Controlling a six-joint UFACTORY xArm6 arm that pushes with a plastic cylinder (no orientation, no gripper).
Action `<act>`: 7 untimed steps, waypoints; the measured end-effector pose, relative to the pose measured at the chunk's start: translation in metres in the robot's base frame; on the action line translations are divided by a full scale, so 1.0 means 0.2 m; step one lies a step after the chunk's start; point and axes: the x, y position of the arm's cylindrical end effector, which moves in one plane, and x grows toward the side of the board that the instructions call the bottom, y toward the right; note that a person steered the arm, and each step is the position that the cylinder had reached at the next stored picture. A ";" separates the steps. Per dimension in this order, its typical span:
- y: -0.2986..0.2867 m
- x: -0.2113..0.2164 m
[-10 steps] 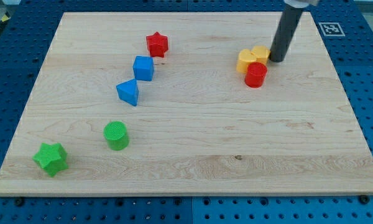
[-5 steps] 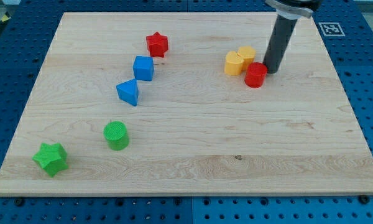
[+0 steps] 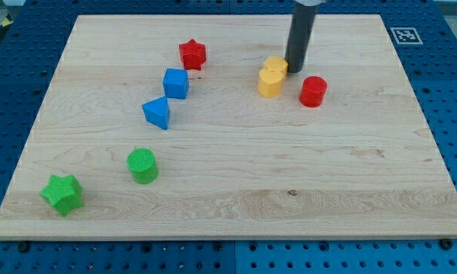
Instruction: Move the yellow heart and yellow hexagon to the center
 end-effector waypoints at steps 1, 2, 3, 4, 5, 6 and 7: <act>-0.04 0.00; -0.09 0.00; -0.10 0.00; -0.11 0.00; -0.11 0.00; -0.13 0.03; -0.14 0.05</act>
